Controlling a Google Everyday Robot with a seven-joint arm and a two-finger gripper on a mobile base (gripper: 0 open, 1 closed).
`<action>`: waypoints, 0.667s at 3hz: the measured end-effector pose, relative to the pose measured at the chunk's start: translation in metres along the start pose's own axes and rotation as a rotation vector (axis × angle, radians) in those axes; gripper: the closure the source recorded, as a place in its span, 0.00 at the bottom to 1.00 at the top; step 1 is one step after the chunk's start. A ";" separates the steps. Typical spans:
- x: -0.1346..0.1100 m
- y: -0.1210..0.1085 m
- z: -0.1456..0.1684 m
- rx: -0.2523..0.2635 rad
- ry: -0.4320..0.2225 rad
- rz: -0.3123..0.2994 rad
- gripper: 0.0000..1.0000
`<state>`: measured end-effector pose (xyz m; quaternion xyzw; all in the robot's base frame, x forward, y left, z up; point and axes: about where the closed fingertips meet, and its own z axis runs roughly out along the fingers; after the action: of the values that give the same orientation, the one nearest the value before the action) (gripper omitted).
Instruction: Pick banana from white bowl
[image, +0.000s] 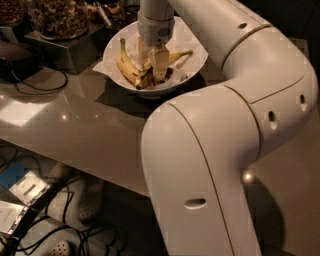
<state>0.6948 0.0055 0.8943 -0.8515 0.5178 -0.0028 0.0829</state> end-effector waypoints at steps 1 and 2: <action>-0.001 0.005 0.006 -0.014 -0.018 0.001 0.44; 0.000 0.009 0.006 -0.009 -0.013 0.003 0.63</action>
Offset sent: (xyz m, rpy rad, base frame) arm -0.0349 -0.0186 -0.0039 -0.0313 0.0707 0.0003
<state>0.6874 0.0023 0.8871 -0.8510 0.5186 0.0052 0.0824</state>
